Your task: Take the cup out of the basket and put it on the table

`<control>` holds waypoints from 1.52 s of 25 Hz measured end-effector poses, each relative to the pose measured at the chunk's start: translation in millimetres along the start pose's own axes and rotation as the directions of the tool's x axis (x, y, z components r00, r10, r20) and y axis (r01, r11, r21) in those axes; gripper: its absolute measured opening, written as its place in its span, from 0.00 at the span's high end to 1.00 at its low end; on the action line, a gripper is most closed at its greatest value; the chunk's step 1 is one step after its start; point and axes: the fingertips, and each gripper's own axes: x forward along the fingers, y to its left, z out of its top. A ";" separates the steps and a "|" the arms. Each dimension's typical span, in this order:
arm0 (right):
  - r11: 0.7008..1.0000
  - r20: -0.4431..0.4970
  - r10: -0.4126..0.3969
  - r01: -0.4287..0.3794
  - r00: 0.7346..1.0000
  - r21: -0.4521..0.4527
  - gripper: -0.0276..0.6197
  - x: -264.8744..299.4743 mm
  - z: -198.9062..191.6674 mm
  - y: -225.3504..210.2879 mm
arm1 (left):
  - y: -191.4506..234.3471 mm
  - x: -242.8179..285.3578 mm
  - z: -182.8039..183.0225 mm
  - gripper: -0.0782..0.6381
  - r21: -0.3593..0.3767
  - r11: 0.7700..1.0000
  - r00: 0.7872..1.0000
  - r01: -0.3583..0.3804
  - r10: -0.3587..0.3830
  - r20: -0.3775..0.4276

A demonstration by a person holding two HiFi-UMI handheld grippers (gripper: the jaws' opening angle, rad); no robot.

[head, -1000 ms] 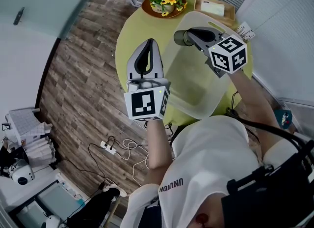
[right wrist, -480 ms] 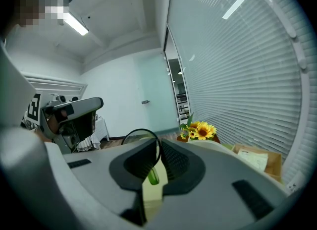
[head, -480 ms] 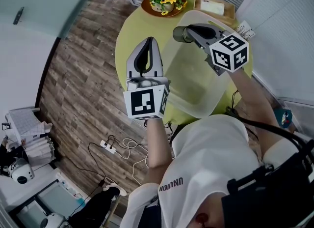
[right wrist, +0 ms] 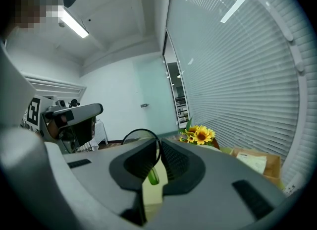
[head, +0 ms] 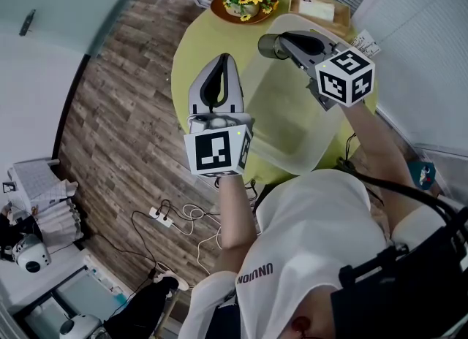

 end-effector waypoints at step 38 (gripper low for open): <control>0.999 0.058 -0.010 0.012 0.998 -0.036 0.89 -5.8 16.9 0.7 | -0.6 0.8 0.9 0.87 -0.002 1.000 1.000 0.005 -0.005 -0.001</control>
